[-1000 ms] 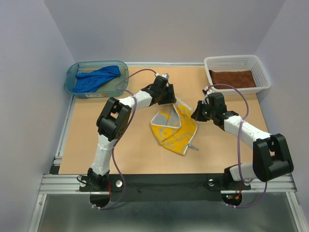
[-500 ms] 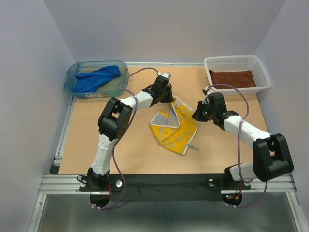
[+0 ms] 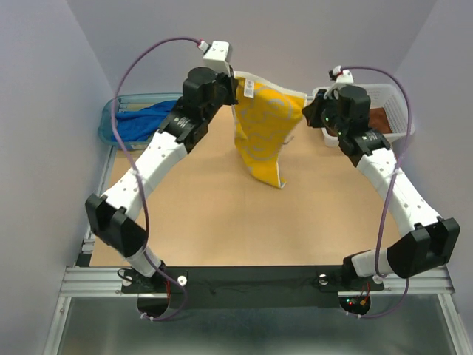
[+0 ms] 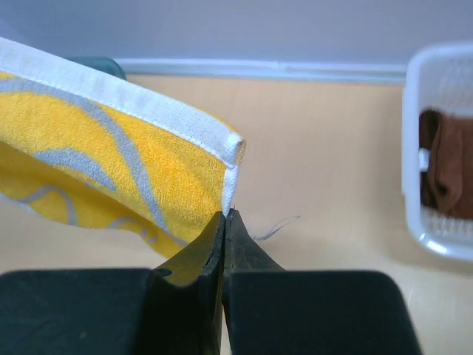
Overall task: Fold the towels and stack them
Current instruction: Flatten out the crumpled towel
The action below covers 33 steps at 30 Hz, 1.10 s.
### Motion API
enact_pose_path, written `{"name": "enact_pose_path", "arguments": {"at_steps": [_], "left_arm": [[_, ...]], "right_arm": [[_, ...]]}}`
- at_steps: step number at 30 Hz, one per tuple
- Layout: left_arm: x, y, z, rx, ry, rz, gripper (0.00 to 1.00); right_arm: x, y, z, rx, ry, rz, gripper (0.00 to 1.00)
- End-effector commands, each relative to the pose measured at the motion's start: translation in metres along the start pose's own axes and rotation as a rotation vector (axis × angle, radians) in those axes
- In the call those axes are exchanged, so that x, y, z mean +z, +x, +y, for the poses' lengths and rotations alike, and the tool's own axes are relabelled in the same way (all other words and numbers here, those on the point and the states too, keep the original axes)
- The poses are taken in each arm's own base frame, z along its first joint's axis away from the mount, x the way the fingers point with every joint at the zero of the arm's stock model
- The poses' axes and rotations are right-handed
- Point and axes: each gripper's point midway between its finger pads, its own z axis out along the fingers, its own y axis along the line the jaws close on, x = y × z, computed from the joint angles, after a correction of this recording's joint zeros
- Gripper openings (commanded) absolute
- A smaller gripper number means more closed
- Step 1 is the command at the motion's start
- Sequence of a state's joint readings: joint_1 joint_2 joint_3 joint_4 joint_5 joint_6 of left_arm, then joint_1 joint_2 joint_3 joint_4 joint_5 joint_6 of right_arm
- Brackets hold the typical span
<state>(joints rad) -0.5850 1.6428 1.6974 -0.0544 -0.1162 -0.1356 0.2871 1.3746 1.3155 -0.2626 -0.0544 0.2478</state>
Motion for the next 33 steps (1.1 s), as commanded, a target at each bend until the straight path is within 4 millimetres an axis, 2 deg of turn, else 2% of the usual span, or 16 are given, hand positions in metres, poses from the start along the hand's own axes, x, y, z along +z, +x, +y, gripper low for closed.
{"name": "enact_pose_path", "arguments": {"at_steps": [1, 3, 6, 9, 10, 11, 14, 18, 21, 24, 27, 28, 30, 31, 32, 33], "left_arm": [[-0.049, -0.078, 0.002, 0.094, -0.007, -0.165, 0.0], [-0.076, -0.103, -0.004, 0.094, 0.034, -0.226, 0.0], [-0.103, -0.116, -0.014, 0.122, 0.109, -0.273, 0.0], [-0.145, -0.128, -0.026, 0.132, 0.2, -0.34, 0.0], [-0.167, -0.138, -0.028, 0.136, 0.218, -0.377, 0.0], [-0.172, -0.131, -0.029, 0.142, 0.232, -0.37, 0.0], [-0.204, -0.139, -0.033, 0.135, 0.27, -0.415, 0.0], [-0.226, -0.143, -0.032, 0.107, 0.287, -0.444, 0.0], [-0.224, -0.135, -0.026, 0.057, 0.259, -0.423, 0.0], [-0.192, -0.109, -0.008, 0.016, 0.145, -0.353, 0.01], [-0.146, -0.067, 0.013, -0.004, 0.043, -0.243, 0.01], [-0.123, -0.042, 0.028, -0.014, -0.003, -0.19, 0.01], [-0.1, -0.022, 0.041, -0.023, -0.035, -0.164, 0.01], [-0.087, -0.009, 0.049, -0.024, -0.053, -0.137, 0.03], [-0.064, 0.016, 0.064, -0.027, -0.087, -0.079, 0.03], [-0.052, 0.024, 0.071, -0.027, -0.101, -0.064, 0.04]], "right_arm": [[-0.031, -0.089, 0.004, -0.093, 0.04, -0.215, 0.01], [-0.051, -0.118, 0.012, -0.128, 0.022, -0.29, 0.01], [-0.088, -0.146, 0.024, -0.181, -0.002, -0.38, 0.0], [-0.117, -0.155, 0.037, -0.23, -0.065, -0.429, 0.0], [-0.138, -0.162, 0.043, -0.26, -0.081, -0.47, 0.01], [-0.15, -0.163, 0.05, -0.273, -0.116, -0.486, 0.0], [-0.188, -0.171, 0.062, -0.339, -0.163, -0.552, 0.0], [-0.207, -0.169, 0.069, -0.355, -0.202, -0.563, 0.0], [-0.197, -0.156, 0.067, -0.343, -0.207, -0.514, 0.0], [-0.168, -0.144, 0.057, -0.307, -0.172, -0.45, 0.0], [-0.138, -0.134, 0.046, -0.286, -0.131, -0.389, 0.01], [-0.113, -0.124, 0.038, -0.277, -0.104, -0.338, 0.0], [-0.083, -0.112, 0.027, -0.267, -0.065, -0.281, 0.0], [-0.054, -0.096, 0.018, -0.264, -0.043, -0.221, 0.01], [-0.036, -0.087, 0.009, -0.259, -0.011, -0.19, 0.0], [-0.021, -0.08, 0.004, -0.255, 0.008, -0.167, 0.0]]}}
